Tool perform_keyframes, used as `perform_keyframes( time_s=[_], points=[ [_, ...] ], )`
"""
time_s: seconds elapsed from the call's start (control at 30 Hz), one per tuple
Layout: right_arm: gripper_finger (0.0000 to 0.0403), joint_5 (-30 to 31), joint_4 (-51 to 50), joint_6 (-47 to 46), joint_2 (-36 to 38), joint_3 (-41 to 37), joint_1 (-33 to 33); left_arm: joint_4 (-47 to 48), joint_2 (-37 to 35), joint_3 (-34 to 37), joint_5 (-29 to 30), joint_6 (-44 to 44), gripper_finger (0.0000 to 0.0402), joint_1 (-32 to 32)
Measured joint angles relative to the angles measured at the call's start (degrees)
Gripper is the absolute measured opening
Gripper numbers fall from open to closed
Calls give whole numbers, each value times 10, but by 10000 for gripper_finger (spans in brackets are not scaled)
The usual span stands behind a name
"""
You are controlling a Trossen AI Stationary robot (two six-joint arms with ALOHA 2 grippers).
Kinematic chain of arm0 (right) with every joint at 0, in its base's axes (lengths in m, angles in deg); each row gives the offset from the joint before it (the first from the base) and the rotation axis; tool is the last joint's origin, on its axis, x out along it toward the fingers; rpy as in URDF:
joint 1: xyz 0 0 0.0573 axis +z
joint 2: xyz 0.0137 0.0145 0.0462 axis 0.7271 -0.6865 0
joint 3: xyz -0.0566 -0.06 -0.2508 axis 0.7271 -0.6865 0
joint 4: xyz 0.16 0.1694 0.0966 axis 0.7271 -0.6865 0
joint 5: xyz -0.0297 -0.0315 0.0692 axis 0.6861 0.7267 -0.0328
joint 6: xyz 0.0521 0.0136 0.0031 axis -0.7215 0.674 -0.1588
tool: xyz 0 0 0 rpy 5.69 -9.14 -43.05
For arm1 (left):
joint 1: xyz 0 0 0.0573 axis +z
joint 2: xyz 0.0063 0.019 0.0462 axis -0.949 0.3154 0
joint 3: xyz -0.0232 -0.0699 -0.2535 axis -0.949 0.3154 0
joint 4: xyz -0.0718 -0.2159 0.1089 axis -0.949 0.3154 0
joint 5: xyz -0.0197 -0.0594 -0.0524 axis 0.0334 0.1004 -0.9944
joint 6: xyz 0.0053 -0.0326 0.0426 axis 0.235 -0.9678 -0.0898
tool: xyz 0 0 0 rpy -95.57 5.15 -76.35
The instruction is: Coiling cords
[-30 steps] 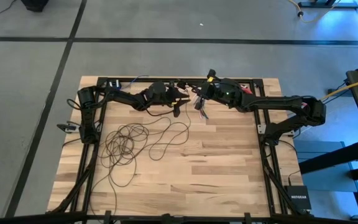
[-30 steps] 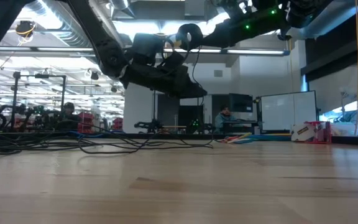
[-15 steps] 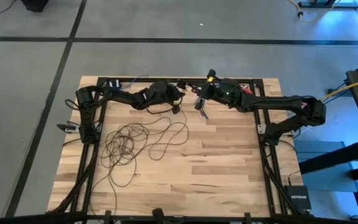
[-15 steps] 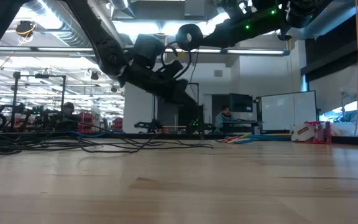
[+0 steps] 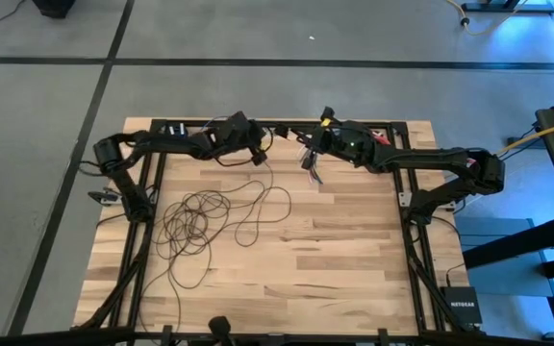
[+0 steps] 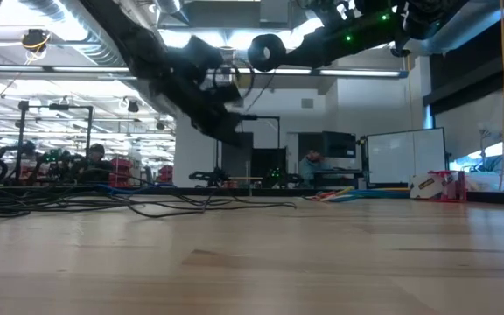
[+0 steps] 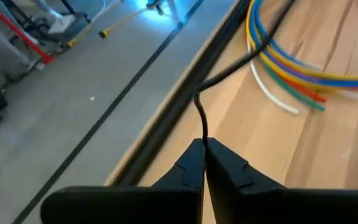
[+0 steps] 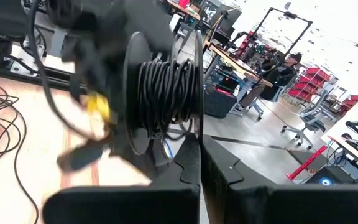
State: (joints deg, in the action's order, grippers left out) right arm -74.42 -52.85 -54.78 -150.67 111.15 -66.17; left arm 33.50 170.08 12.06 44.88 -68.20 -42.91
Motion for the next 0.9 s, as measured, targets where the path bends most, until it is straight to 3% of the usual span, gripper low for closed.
perform_keyframes(
  time_s=[0.27,0.5,0.73,0.9],
  points=[
    [1,0,-11,14,0,0,0,31,-110,0,6,44,2,12],
    [1,0,-10,14,0,0,0,90,-216,0,13,45,5,45],
    [1,0,-9,14,0,0,0,71,-276,0,8,12,5,39],
    [1,0,-9,14,0,0,0,2,-284,0,-87,-21,2,-5]
  ],
)
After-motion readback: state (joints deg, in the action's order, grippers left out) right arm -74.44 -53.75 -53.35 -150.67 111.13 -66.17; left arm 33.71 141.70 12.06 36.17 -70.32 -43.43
